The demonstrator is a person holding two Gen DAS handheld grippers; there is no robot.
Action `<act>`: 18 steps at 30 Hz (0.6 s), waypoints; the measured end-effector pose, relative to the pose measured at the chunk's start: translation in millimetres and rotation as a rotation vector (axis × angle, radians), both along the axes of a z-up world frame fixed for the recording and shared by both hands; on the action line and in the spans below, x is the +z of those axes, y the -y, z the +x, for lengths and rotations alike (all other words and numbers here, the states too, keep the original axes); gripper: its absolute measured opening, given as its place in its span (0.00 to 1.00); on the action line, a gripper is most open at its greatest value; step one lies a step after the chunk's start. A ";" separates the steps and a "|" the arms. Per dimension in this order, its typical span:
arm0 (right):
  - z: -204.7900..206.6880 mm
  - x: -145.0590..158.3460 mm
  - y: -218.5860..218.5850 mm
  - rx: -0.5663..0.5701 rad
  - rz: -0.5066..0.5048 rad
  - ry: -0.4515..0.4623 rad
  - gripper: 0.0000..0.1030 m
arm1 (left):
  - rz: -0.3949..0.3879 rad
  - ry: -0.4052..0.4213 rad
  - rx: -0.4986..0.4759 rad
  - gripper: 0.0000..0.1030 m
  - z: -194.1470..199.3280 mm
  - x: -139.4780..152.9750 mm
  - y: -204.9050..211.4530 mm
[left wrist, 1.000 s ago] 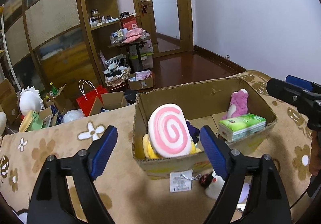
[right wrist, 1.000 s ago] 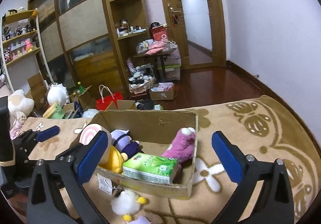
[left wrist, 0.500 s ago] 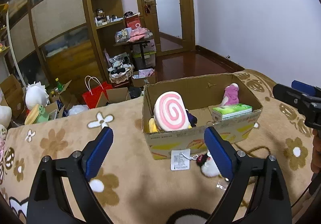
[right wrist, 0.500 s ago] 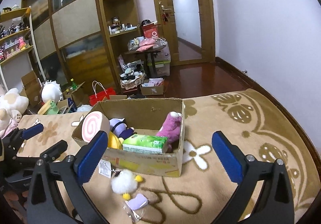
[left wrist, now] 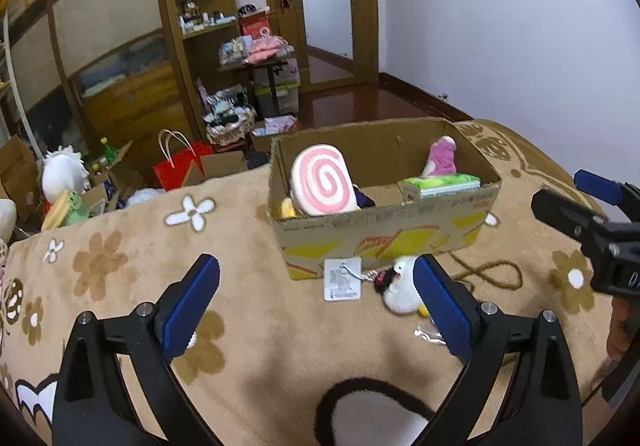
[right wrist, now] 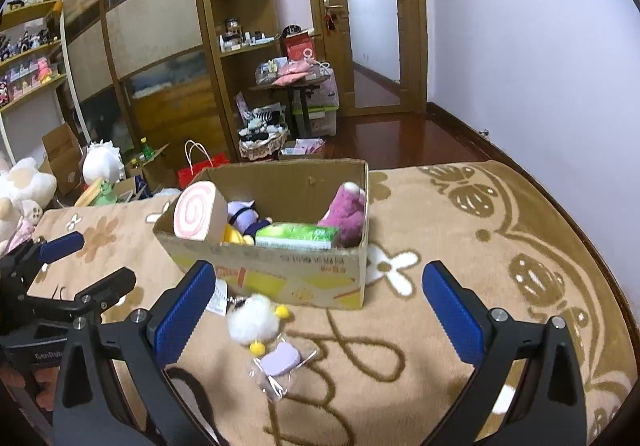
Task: Organize soft objects
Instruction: 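Withdraw both open grippers from the box back over the rug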
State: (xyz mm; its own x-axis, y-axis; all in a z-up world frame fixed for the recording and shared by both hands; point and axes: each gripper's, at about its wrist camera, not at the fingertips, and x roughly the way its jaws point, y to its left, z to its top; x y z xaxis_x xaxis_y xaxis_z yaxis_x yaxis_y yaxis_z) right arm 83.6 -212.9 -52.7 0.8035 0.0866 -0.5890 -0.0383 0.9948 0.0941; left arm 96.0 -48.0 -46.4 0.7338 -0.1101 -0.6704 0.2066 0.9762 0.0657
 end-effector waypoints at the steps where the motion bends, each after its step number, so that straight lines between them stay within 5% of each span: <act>1: -1.4 -1.9 -0.5 0.001 -0.002 -0.004 1.00 | -0.007 -0.011 -0.008 0.94 1.0 -2.0 0.7; 18: 8.5 -47.0 -6.9 0.023 -0.041 -0.127 1.00 | -0.146 -0.149 -0.020 0.94 45.9 -34.8 0.4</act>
